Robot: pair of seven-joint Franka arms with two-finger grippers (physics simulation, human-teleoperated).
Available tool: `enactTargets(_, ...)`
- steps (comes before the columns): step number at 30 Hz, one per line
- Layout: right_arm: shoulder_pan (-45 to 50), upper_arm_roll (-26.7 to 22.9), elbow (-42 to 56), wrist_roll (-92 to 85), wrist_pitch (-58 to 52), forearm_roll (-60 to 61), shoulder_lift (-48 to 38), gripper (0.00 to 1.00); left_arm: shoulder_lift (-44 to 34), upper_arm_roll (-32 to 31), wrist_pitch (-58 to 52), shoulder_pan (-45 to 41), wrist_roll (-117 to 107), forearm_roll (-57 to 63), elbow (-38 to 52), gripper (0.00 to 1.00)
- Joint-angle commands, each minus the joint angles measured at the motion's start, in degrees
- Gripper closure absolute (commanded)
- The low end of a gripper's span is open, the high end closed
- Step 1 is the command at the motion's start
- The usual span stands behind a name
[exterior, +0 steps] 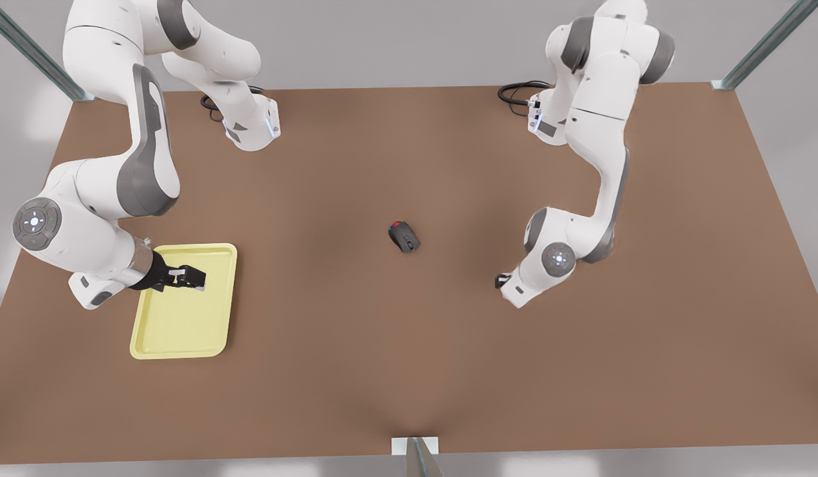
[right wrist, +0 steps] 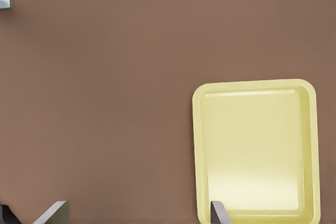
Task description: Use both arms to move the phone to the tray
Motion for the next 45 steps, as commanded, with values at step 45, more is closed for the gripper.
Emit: enactTargets(45, 34.9, 0.6, 25.6, 51.3, 17.9, -7.0, 39.8, 0.00, -23.5, -2.4, -43.0, 11.9, 11.0, 6.0, 11.2, 0.00)
